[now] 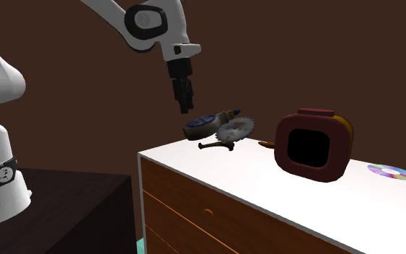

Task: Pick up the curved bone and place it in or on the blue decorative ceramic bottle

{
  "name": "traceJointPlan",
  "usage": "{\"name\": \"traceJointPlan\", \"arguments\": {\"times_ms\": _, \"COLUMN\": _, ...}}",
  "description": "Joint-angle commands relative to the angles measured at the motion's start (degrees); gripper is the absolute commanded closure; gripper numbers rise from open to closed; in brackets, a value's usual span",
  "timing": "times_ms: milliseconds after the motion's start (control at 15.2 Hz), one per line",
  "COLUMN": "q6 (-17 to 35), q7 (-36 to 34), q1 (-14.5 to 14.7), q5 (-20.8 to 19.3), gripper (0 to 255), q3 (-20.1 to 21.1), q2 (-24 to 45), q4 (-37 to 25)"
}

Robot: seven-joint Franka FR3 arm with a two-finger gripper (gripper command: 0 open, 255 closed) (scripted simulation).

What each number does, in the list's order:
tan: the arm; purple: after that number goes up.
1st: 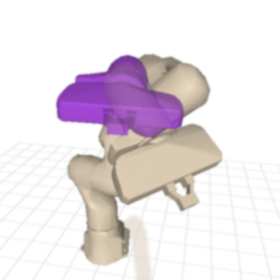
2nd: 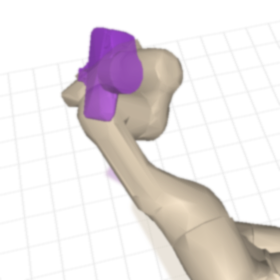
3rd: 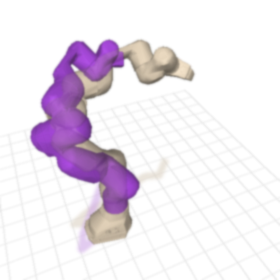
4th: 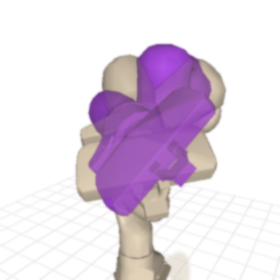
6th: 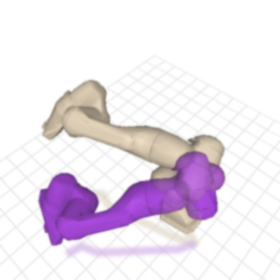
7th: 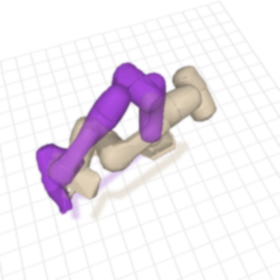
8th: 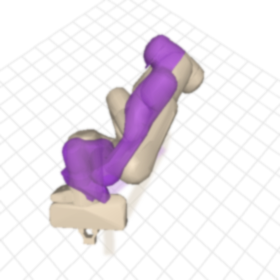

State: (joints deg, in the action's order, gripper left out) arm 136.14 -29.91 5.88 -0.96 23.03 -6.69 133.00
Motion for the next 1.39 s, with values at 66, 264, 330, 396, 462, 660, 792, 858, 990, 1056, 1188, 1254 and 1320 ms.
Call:
{"name": "traceJointPlan", "arguments": {"times_ms": 66, "q6": 3.75, "q7": -4.81, "q1": 0.49, "q5": -4.45, "gripper": 0, "q3": 1.87, "q2": 6.83, "q4": -2.85}}
{"name": "traceJointPlan", "arguments": {"times_ms": 264, "q6": 6.12, "q7": -9.65, "q1": 1.83, "q5": -9.66, "gripper": 0, "q3": 2.44, "q2": 13.52, "q4": -6.55}}
{"name": "traceJointPlan", "arguments": {"times_ms": 330, "q6": 6.73, "q7": -11.24, "q1": 2.53, "q5": -11.43, "gripper": 0, "q3": 2.35, "q2": 15.75, "q4": -7.94}}
{"name": "traceJointPlan", "arguments": {"times_ms": 396, "q6": 7.25, "q7": -12.77, "q1": 3.33, "q5": -13.17, "gripper": 0, "q3": 2.15, "q2": 17.98, "q4": -9.41}}
{"name": "traceJointPlan", "arguments": {"times_ms": 462, "q6": 7.70, "q7": -14.22, "q1": 4.23, "q5": -14.83, "gripper": 0, "q3": 1.84, "q2": 20.19, "q4": -10.95}}
{"name": "traceJointPlan", "arguments": {"times_ms": 660, "q6": 8.63, "q7": -18.01, "q1": 7.32, "q5": -19.24, "gripper": 0, "q3": 0.50, "q2": 26.70, "q4": -16.00}}
{"name": "traceJointPlan", "arguments": {"times_ms": 792, "q6": 8.91, "q7": -19.55, "q1": 9.04, "q5": -21.06, "gripper": 0, "q3": -0.34, "q2": 29.94, "q4": -18.80}}
{"name": "traceJointPlan", "arguments": {"times_ms": 858, "q6": 9.36, "q7": -19.83, "q1": 9.27, "q5": -21.49, "gripper": 0, "q3": -0.65, "q2": 30.60, "q4": -18.97}}
{"name": "traceJointPlan", "arguments": {"times_ms": 990, "q6": 10.25, "q7": -20.40, "q1": 9.70, "q5": -22.35, "gripper": 0, "q3": -1.25, "q2": 31.95, "q4": -19.34}}
{"name": "traceJointPlan", "arguments": {"times_ms": 1056, "q6": 10.69, "q7": -20.67, "q1": 9.92, "q5": -22.78, "gripper": 0, "q3": -1.56, "q2": 32.63, "q4": -19.55}}
{"name": "traceJointPlan", "arguments": {"times_ms": 1188, "q6": 11.54, "q7": -21.21, "q1": 10.36, "q5": -23.60, "gripper": 0, "q3": -2.18, "q2": 33.99, "q4": -20.00}}
{"name": "traceJointPlan", "arguments": {"times_ms": 1254, "q6": 11.96, "q7": -21.48, "q1": 10.59, "q5": -24.00, "gripper": 0, "q3": -2.49, "q2": 34.68, "q4": -20.24}}
{"name": "traceJointPlan", "arguments": {"times_ms": 1320, "q6": 12.19, "q7": -21.63, "q1": 10.72, "q5": -24.23, "gripper": 0, "q3": -2.67, "q2": 35.08, "q4": -20.38}}
